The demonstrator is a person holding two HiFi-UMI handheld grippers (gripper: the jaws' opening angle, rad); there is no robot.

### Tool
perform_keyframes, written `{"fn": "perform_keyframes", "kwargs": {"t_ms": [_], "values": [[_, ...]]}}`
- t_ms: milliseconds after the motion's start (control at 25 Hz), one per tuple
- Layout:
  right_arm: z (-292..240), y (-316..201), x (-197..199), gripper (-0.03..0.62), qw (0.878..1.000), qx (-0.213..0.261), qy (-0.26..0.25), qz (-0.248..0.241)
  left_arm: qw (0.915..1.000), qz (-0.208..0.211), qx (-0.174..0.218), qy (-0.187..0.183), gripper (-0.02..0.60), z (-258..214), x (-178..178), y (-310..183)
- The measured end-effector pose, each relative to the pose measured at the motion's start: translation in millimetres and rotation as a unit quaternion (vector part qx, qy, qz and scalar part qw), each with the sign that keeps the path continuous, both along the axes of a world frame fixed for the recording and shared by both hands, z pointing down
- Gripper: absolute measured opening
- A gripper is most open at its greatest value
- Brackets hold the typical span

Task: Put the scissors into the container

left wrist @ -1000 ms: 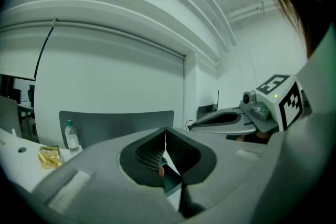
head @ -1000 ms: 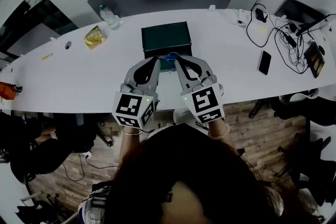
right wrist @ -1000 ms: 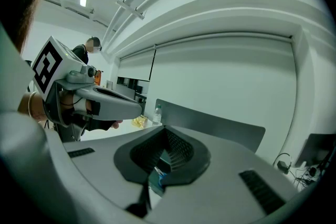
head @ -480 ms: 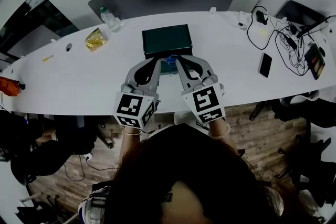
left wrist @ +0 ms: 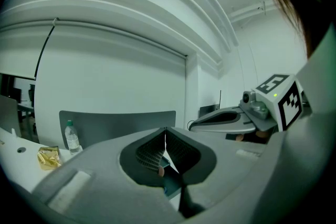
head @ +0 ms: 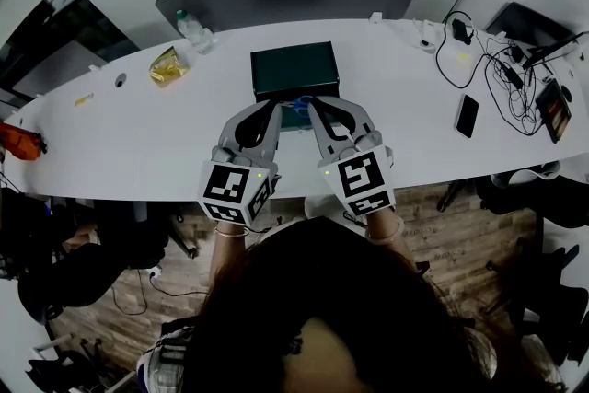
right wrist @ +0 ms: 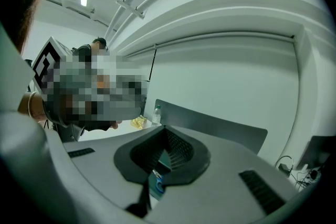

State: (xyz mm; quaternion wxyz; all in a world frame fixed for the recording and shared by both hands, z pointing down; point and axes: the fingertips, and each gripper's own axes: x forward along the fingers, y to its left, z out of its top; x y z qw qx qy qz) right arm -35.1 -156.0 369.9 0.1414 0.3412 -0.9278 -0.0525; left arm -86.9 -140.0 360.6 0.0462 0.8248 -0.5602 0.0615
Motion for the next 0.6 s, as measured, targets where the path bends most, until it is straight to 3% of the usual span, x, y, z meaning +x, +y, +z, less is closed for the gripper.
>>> {"fn": "perform_keyframes", "kwargs": {"t_ms": [280, 600], "values": [[3.2, -2.7, -1.4, 0.006, 1.000, -0.002, 0.005, -0.001, 0.9999, 0.002, 0.011, 0.002, 0.014, -1.8, -0.1, -5.3], [-2.5, -5.2, -6.6, 0.006, 0.999, -0.015, -0.033, -0.010, 0.9999, 0.000, 0.008, 0.006, 0.014, -0.4, -3.4, -9.8]]}}
